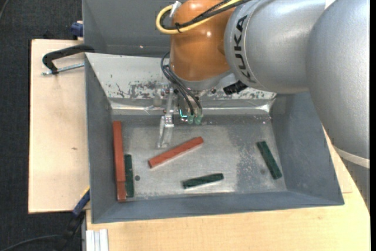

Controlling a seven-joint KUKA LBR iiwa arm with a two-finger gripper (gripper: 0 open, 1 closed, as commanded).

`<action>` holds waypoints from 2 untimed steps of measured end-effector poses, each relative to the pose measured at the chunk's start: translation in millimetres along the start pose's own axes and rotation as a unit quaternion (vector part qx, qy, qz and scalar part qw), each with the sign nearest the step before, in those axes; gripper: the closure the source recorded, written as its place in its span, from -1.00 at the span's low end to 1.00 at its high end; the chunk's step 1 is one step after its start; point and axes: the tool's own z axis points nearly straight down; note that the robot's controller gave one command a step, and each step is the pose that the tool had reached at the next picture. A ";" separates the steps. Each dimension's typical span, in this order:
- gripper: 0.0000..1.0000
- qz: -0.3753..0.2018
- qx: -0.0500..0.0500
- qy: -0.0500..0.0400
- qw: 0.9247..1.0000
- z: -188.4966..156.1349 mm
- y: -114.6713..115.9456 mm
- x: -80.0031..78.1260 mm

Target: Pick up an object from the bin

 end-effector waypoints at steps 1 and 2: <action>-1.00 -0.189 0.001 -0.002 0.982 91.7 -41.6 19.2; -1.00 -0.169 0.001 -0.005 0.986 58.5 -62.0 28.9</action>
Offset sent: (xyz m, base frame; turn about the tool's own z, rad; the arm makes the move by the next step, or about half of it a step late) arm -0.0195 -0.0417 -0.0911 -0.3807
